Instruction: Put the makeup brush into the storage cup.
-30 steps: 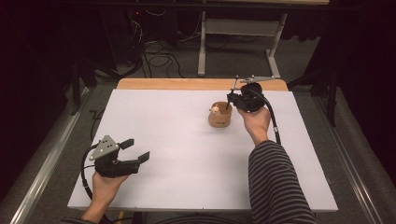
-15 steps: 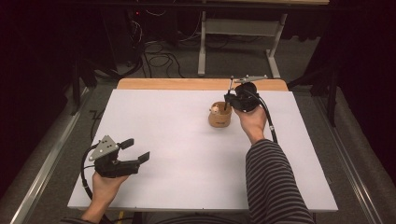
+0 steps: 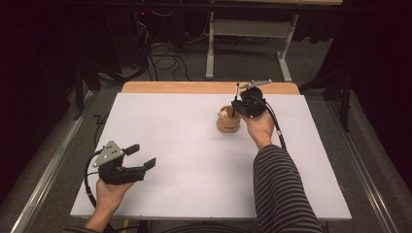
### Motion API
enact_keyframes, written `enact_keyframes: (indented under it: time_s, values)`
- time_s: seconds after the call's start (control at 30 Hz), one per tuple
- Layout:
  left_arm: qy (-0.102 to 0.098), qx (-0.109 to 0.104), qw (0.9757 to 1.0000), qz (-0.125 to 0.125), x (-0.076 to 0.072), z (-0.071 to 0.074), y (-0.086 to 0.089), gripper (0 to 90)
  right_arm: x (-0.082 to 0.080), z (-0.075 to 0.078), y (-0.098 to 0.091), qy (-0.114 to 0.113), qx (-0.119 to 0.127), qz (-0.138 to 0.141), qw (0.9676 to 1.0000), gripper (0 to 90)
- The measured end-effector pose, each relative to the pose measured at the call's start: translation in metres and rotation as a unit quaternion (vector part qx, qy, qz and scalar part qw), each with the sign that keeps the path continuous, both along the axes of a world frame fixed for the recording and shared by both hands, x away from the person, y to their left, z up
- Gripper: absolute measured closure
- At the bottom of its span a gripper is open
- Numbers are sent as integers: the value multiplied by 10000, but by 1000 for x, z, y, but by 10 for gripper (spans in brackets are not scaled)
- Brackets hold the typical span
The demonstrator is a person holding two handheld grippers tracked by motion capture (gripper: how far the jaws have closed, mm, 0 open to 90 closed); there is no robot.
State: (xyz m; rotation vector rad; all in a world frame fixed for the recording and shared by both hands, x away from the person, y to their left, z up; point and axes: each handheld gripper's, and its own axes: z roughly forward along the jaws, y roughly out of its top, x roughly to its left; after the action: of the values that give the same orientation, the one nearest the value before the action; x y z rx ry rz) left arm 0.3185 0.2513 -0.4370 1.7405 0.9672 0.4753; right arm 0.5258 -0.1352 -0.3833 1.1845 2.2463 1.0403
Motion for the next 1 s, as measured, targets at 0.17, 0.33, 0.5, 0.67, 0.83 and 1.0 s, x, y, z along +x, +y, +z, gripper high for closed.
enact_keyframes:
  time_s: [0.17, 0.33, 0.5, 0.67, 0.83, 1.0]
  values:
    - [-16, -38, 10000, 8, 0, 0, 0, 204, 1, -2, 2, 44, -41, -12, 10000, 852]
    - [-13, 14, 10000, -32, 0, 0, -1, 205, 3, -6, 5, 92, -169, 1, 9998, 852]
    - [-17, 3, 10000, -31, 0, 0, -1, 205, 4, -9, 8, 135, -169, 0, 9998, 851]
    - [-17, 10, 10000, -32, 0, 0, -1, 205, 5, -12, 12, 177, -236, 17, 9996, 851]
    - [7, -21, 10000, -50, 1, -1, -1, 205, 7, -14, 13, 206, -300, 29, 9993, 811]
    - [25, -41, 10000, -31, 2, -2, 1, 206, 9, -17, 14, 210, -323, -2, 9993, 723]
